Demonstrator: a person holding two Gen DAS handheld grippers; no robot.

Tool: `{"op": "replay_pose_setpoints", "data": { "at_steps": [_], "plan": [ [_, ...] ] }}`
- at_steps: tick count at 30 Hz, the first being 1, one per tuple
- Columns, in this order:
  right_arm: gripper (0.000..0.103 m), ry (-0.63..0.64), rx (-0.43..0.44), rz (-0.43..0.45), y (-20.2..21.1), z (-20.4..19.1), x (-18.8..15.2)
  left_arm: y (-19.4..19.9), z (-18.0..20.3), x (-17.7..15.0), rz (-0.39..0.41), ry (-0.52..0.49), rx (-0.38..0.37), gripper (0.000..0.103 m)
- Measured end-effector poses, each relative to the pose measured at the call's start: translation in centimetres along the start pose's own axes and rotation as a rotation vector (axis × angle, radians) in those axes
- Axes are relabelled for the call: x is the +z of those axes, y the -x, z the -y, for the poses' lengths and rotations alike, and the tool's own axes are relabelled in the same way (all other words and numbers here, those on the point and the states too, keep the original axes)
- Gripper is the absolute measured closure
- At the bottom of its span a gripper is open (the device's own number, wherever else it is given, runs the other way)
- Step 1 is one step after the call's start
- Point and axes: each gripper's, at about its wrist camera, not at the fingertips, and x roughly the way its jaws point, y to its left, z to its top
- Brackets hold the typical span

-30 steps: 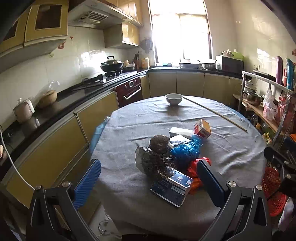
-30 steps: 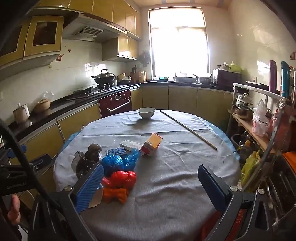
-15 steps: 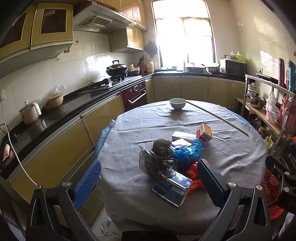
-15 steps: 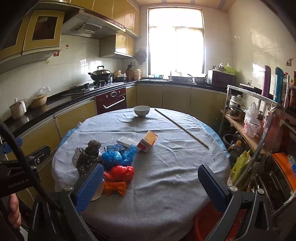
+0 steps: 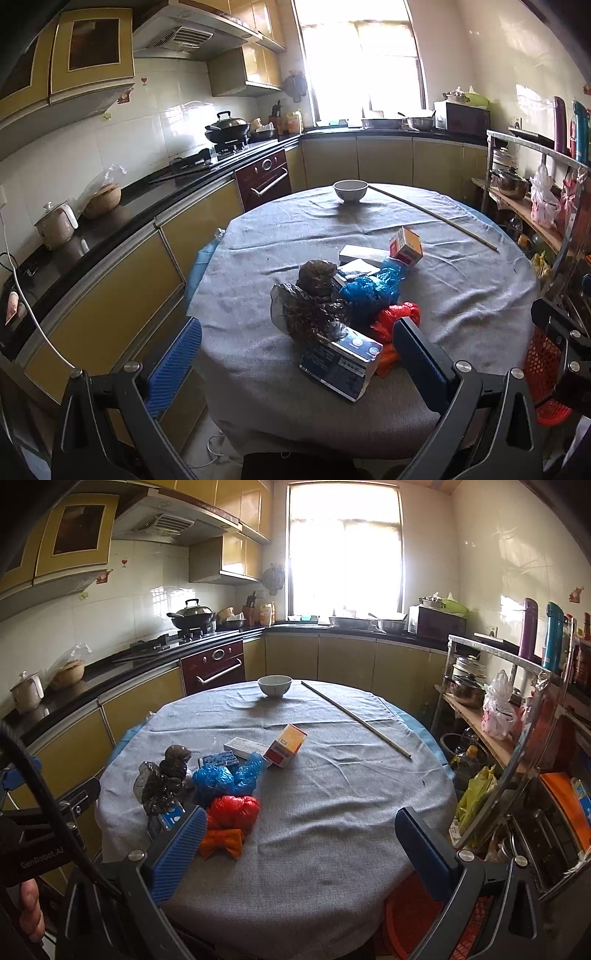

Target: Collect trash

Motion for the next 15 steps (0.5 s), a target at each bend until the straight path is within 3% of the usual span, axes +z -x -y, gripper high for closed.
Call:
{"op": "replay_pose_setpoints", "data": {
  "at_steps": [15],
  "plan": [
    [0.000,-0.001,-0.008,-0.025,-0.64,0.05,-0.29,-0.97,0.51,-0.65,-0.036,-0.016,-0.010,0.000]
  ]
}}
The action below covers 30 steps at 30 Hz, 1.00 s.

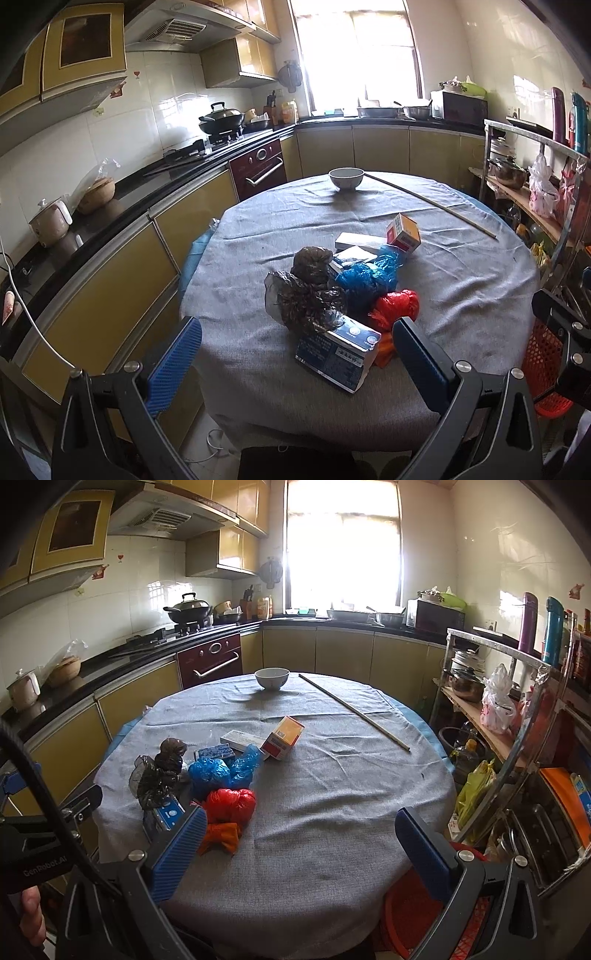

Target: Collect trash

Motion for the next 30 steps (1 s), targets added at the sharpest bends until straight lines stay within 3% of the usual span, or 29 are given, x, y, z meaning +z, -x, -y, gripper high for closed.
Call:
{"op": "replay_pose_setpoints", "data": {
  "at_steps": [30],
  "plan": [
    [0.000,0.019,0.001,-0.041,-1.3,-0.4,-0.3,-1.0,-0.3,-0.4,-0.029,0.003,0.005,0.000]
  ]
}}
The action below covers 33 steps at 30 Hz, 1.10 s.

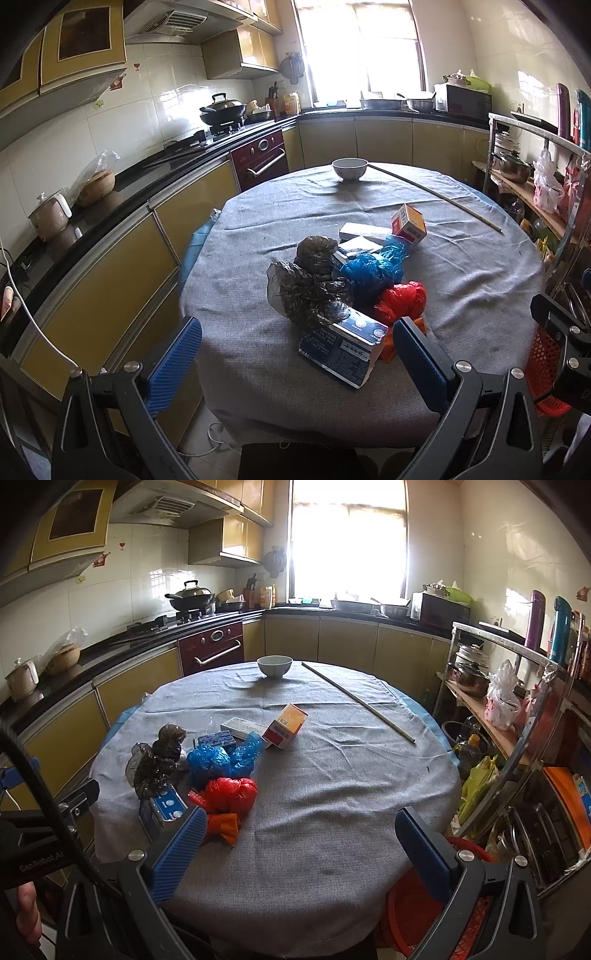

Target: Collect trash

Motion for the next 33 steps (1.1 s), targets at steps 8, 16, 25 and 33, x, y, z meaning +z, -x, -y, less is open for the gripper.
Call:
{"op": "replay_pose_setpoints", "data": {
  "at_steps": [8,16,25,33],
  "plan": [
    [0.000,0.000,0.003,-0.005,-0.14,-0.17,-0.12,-0.21,-0.08,-0.19,-0.004,0.004,0.006,0.000],
    [0.000,0.000,0.004,-0.010,-0.29,-0.26,-0.26,-0.30,-0.06,-0.27,-0.009,0.005,0.009,0.000],
    [0.000,-0.003,0.004,-0.016,-0.38,-0.11,-0.34,-0.36,0.07,-0.37,-0.013,0.003,0.009,0.000],
    [0.000,-0.002,0.004,-0.018,-0.48,-0.22,-0.46,-0.49,0.08,-0.62,-0.015,0.006,0.010,0.000]
  ]
}}
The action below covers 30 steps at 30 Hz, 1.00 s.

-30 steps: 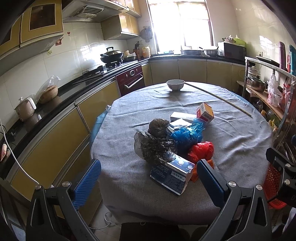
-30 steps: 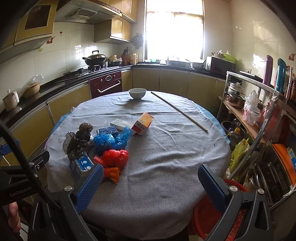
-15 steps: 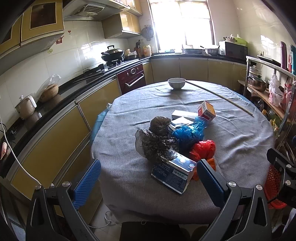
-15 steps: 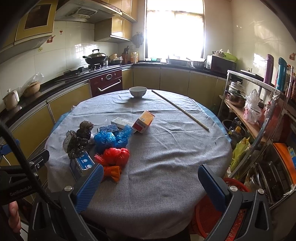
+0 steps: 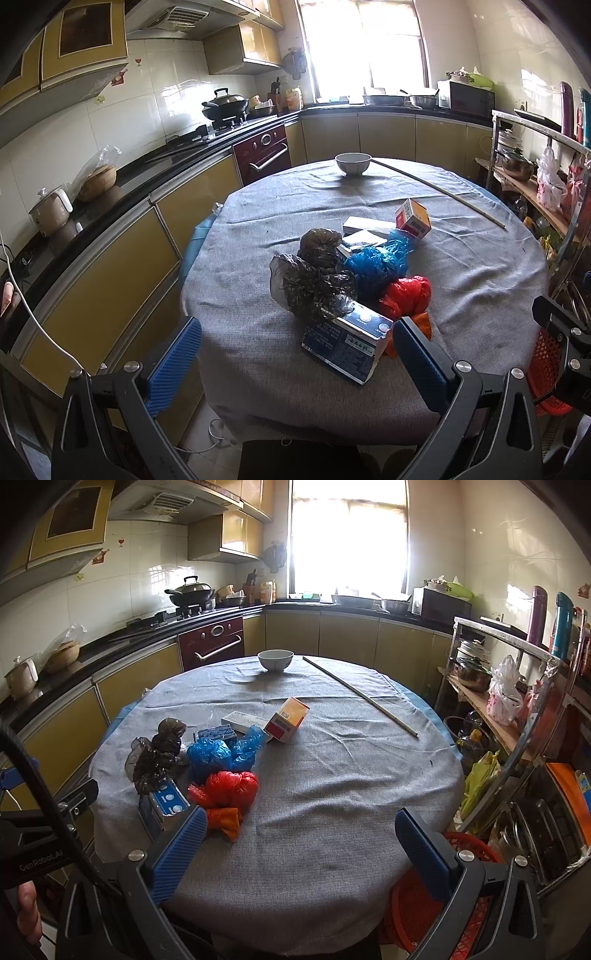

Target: Collect trash

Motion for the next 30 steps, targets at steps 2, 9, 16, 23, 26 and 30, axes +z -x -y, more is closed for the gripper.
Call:
{"op": "replay_pose_setpoints", "data": {
  "at_steps": [2,9,16,23,26,30],
  "plan": [
    [0.000,0.000,0.001,0.000,0.0,0.0,0.0,0.0,0.0,0.0,0.000,0.000,-0.001,0.000],
    [0.000,-0.001,0.005,-0.009,-0.3,-0.1,-0.3,-0.5,-0.2,-0.2,-0.014,0.005,-0.003,0.000],
    [0.000,0.005,0.085,-0.041,-2.9,0.0,-0.7,-4.4,-2.2,-1.3,-0.132,0.062,-0.015,0.000],
    [0.012,0.096,0.232,-0.091,-7.9,-1.7,-1.3,-8.0,-4.5,-1.7,-0.257,0.148,-0.074,0.000],
    [0.025,0.101,0.298,-0.135,-10.3,-2.2,-1.7,-9.6,-5.1,-1.3,-0.323,0.198,-0.147,0.000],
    [0.030,0.059,0.312,-0.194,-12.5,-1.9,-2.4,-12.2,-4.5,-0.3,-0.416,0.265,-0.266,0.000]
  ]
}}
